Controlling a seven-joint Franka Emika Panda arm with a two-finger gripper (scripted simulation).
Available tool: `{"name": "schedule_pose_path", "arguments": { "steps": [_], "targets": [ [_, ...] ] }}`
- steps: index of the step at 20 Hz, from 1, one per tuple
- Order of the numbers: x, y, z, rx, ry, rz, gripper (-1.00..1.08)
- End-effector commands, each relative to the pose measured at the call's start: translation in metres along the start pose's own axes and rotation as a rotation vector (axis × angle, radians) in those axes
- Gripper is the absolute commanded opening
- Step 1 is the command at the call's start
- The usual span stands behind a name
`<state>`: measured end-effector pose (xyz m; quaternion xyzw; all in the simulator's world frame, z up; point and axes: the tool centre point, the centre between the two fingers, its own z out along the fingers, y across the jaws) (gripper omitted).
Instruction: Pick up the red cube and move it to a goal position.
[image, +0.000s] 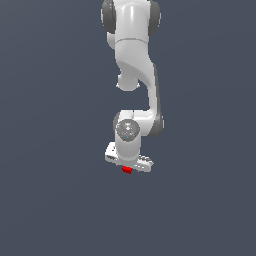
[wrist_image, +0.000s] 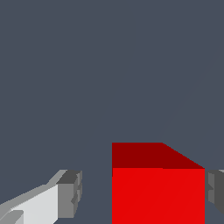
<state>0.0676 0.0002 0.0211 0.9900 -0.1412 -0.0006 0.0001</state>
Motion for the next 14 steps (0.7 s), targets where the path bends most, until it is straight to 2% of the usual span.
{"name": "schedule_pose_path", "arguments": {
  "steps": [1, 2, 3, 14],
  "targets": [
    [0.0019, 0.0, 0.0013, 0.0, 0.001, 0.005, 1.0],
    [0.002, 0.0001, 0.0011, 0.0, 0.001, 0.005, 1.0],
    [0.002, 0.0001, 0.0011, 0.0, 0.001, 0.005, -1.0],
    [0.0018, 0.0001, 0.0008, 0.0, 0.001, 0.005, -1.0]
  ]
}}
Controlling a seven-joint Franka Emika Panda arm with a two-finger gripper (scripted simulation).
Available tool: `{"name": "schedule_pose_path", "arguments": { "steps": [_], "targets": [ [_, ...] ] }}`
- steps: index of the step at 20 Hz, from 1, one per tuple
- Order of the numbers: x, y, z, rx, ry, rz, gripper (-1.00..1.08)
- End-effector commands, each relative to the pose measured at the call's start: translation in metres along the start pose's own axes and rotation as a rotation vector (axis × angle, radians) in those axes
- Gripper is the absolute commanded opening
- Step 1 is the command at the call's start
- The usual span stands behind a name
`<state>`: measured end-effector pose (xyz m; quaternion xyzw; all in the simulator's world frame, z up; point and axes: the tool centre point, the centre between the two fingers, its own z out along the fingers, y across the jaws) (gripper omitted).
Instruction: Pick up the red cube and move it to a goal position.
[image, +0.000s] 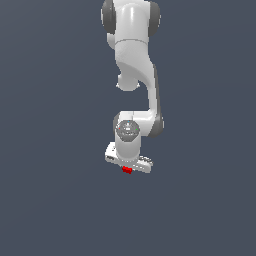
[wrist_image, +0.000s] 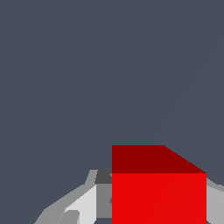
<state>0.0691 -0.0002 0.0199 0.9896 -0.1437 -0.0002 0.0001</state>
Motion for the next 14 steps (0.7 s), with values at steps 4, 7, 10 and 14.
{"name": "schedule_pose_path", "arguments": {
  "steps": [4, 7, 10, 14],
  "targets": [
    [-0.002, 0.001, -0.004, 0.0, 0.001, 0.0, -1.0],
    [-0.006, 0.003, -0.011, 0.0, 0.001, 0.0, -1.0],
    [-0.012, 0.006, -0.02, 0.0, 0.001, 0.0, -1.0],
    [-0.022, 0.011, -0.038, 0.0, 0.0, 0.0, -1.0]
  ]
}}
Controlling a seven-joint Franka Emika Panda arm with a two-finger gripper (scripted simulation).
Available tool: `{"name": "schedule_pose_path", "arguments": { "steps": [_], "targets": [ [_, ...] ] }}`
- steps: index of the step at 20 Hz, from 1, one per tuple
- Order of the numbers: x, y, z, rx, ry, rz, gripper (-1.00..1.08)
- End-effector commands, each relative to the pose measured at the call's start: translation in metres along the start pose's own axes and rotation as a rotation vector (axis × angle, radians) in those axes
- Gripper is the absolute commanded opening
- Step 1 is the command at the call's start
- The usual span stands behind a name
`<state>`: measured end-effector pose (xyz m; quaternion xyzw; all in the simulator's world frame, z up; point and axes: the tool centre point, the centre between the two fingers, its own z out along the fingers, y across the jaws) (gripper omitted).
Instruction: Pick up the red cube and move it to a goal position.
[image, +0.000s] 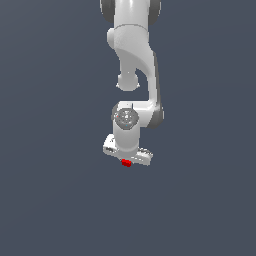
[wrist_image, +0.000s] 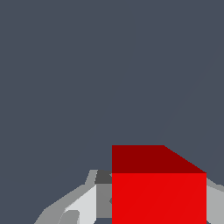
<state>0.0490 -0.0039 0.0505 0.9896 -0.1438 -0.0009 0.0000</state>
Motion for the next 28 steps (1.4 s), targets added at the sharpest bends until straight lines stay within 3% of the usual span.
{"name": "schedule_pose_path", "arguments": {
  "steps": [1, 28],
  "targets": [
    [-0.007, 0.004, -0.013, 0.001, 0.001, 0.0, -1.0],
    [-0.113, 0.06, -0.209, 0.001, 0.001, 0.0, -1.0]
  ]
}}
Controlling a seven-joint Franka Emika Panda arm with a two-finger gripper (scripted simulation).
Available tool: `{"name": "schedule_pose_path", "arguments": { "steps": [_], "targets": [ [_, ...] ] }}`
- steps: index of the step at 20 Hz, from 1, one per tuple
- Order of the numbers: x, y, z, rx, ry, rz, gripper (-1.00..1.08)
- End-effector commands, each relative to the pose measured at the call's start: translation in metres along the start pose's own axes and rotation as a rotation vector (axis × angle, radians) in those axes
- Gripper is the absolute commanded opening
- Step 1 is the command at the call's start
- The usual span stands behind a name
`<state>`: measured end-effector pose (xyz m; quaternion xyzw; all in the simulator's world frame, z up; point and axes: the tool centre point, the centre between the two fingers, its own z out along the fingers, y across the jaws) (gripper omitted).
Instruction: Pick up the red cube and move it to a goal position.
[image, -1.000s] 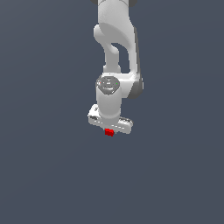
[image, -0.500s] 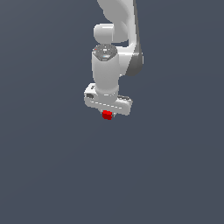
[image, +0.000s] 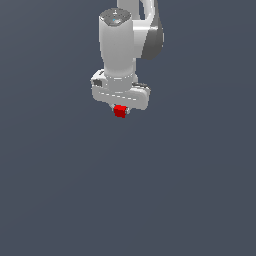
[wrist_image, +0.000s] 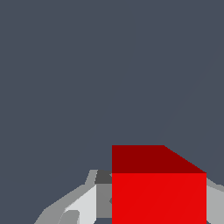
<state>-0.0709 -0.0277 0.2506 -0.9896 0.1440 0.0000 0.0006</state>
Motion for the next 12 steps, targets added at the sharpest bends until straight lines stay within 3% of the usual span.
{"name": "schedule_pose_path", "arguments": {
  "steps": [1, 12],
  "targets": [
    [-0.007, 0.004, -0.014, -0.001, 0.0, 0.0, -1.0],
    [-0.019, 0.01, -0.041, -0.001, 0.0, 0.0, -1.0]
  ]
}}
